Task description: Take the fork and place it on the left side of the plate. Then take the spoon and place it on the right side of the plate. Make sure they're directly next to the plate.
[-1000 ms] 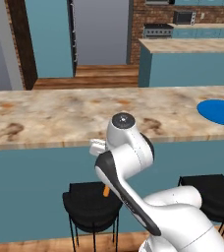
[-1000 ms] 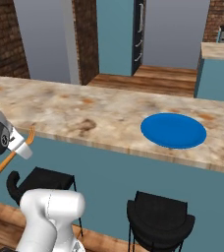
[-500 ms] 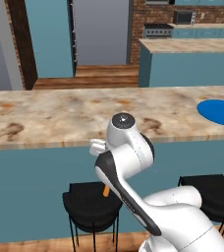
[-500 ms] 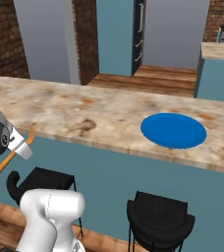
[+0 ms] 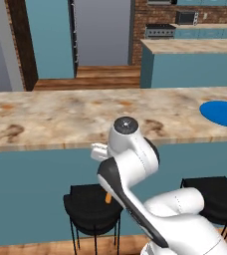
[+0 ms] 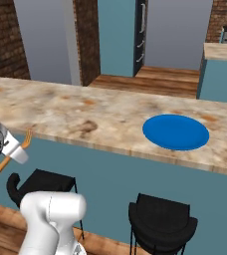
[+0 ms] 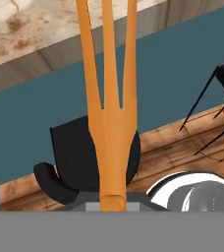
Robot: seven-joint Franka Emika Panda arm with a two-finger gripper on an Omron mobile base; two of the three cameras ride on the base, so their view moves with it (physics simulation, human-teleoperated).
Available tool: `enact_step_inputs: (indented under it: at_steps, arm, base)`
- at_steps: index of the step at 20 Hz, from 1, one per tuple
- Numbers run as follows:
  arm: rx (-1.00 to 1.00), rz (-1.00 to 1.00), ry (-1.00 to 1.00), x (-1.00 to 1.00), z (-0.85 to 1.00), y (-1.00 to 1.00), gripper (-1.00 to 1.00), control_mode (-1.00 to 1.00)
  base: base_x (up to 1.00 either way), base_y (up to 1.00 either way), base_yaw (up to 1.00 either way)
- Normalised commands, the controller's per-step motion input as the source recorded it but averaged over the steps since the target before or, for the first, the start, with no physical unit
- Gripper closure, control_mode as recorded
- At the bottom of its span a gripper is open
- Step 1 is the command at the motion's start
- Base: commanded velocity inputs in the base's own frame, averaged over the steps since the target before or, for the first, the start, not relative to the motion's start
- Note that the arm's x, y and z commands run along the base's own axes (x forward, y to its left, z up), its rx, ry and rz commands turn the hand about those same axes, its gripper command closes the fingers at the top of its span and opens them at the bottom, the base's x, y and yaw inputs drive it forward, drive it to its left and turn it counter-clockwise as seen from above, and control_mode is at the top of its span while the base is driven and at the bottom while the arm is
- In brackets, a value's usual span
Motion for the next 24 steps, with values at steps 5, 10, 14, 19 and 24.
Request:
enact_step_inputs:
  at_steps: [5,10,14,19,24]
  arm:
    - [0.05,-0.01,0.11,-0.46,0.81,-0.21,1.0,-1.0]
    - [0.01,0.0,0.21,-0.01,0.82,-0.87,1.0,-1.0]
    - [0.0,0.05,0.17,0.17,0.46,-1.0,1.0,-1.0]
    - [-0.03,0.1,0.01,0.25,0.04,-1.0,1.0,-1.0]
    - [-0.07,0.06,0.04,0.55,0.0,-0.68,1.0,-1.0]
  base:
    - [0.0,0.0,0.0]
    - [0.0,0.0,0.0]
    - [0.0,0.0,0.0]
    - [0.0,0.0,0.0]
    - [0.0,0.0,0.0]
